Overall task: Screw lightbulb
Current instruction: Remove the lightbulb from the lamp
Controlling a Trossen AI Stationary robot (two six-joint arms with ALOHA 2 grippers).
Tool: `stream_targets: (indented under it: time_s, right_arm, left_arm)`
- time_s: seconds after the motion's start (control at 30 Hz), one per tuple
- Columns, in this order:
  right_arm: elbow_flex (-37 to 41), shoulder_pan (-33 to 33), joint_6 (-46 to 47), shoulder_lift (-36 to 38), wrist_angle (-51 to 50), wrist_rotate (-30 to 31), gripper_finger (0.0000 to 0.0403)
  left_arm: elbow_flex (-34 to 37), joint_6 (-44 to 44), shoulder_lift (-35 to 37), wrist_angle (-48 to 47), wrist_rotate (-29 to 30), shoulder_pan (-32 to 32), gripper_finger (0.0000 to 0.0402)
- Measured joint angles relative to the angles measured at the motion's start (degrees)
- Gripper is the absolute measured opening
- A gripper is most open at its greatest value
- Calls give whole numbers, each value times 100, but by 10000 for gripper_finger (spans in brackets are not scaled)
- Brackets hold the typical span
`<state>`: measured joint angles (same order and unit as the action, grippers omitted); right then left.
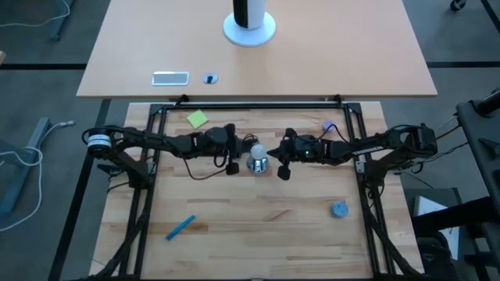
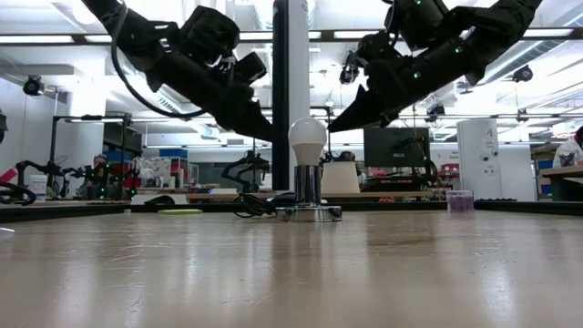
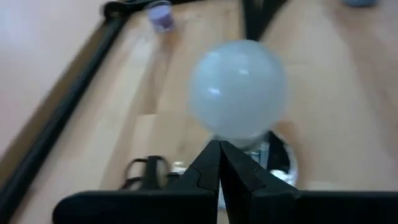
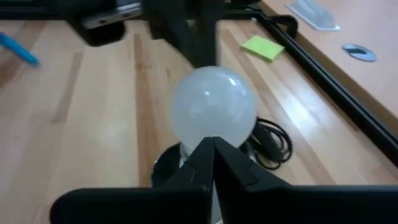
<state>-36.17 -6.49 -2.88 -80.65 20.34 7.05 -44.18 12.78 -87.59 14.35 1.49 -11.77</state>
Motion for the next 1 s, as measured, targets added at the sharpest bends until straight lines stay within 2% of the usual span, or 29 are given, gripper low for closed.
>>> stream_targets:
  time_s: [0.23, 0.53, 0.73, 0.9, 1.0]
  right_arm:
    - [-4, 23, -43, -34, 37, -144, 0]
    - [-4, 14, -52, -43, -27, 367, 0]
    - [-4, 58, 71, 63, -31, 144, 0]
    - [-5, 60, 83, 64, -32, 12, 0]
    - [-6, 57, 86, -9, -17, 24, 0]
  left_arm:
    - [-2, 73, -140, 431, 39, -4, 0]
    - [-2, 197, -34, -8, -141, 24, 0]
    - [-4, 132, 79, -117, -48, 19, 0]
    - [-4, 131, 24, 107, 316, 20, 0]
    - [-4, 131, -22, 256, 108, 13, 0]
